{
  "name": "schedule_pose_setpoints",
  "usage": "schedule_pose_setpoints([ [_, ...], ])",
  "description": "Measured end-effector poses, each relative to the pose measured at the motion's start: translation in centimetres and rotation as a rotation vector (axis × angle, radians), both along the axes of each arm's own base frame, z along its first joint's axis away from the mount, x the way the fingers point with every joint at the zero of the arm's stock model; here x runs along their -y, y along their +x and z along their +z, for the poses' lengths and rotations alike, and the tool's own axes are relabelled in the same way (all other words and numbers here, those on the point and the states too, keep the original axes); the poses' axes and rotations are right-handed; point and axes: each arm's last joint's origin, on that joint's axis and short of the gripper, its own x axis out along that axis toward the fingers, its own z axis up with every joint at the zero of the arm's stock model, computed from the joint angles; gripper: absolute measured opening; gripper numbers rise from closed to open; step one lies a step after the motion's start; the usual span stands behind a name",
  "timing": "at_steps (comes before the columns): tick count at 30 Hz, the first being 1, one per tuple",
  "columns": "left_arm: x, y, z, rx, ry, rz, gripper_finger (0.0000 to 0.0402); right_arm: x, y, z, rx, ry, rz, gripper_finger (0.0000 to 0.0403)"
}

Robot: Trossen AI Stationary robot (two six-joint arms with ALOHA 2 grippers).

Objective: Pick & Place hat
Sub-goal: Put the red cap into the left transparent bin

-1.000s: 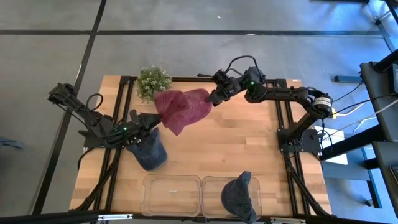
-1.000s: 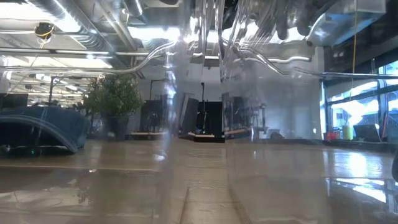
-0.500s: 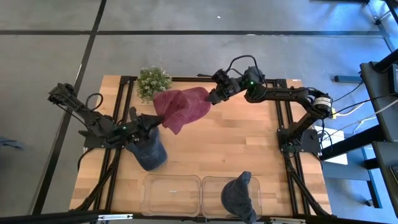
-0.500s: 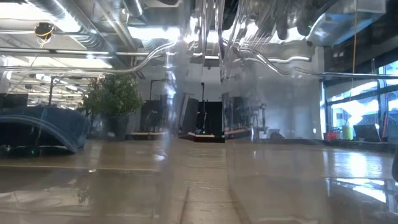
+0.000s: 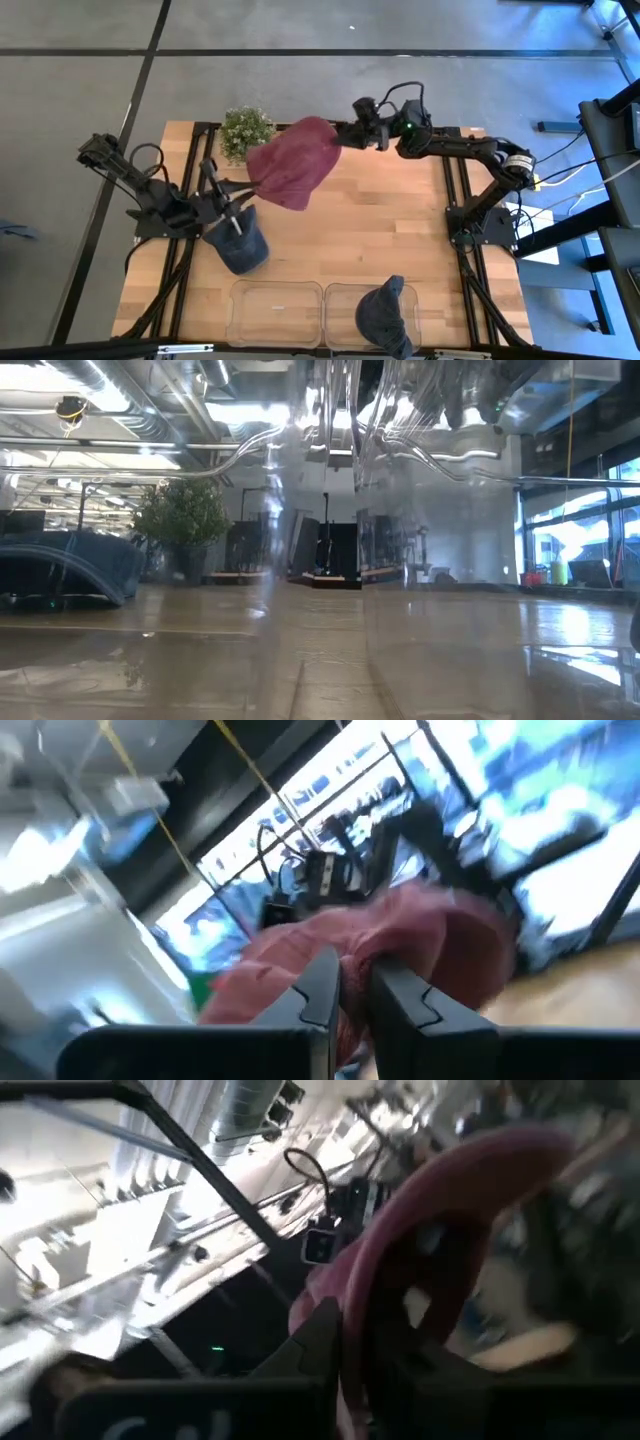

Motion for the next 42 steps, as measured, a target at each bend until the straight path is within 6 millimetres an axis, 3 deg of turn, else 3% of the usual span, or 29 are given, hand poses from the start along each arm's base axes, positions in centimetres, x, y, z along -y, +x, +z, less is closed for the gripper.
schedule_pose_setpoints([
  [5,0.0,-0.1,0.3,0.132,-0.282,-0.062,0.0027,2.0,-0.9,0.5,0.103,-0.210,-0.142,0.0041],
  [9,0.0,-0.2,0.5,0.235,-0.499,-0.120,0.0027,3.0,-1.3,0.5,0.108,-0.262,-0.197,0.0041],
  [15,0.0,-0.3,0.6,0.314,-0.689,-0.130,0.0027,3.1,-1.3,-0.3,0.024,-0.288,-0.057,0.0041],
  [21,-0.3,-0.4,0.2,0.437,-0.953,-0.019,0.0027,1.9,-1.0,-0.4,0.031,-0.356,0.083,0.0042],
  [29,0.6,-0.4,-0.1,0.556,-1.278,-0.122,0.0027,-0.5,-0.5,-0.4,0.034,-0.427,0.315,0.0042],
  [42,4.9,4.2,-4.4,0.396,-1.607,-0.278,0.0027,-0.8,-0.7,-0.2,0.025,-0.443,0.381,0.0042],
])
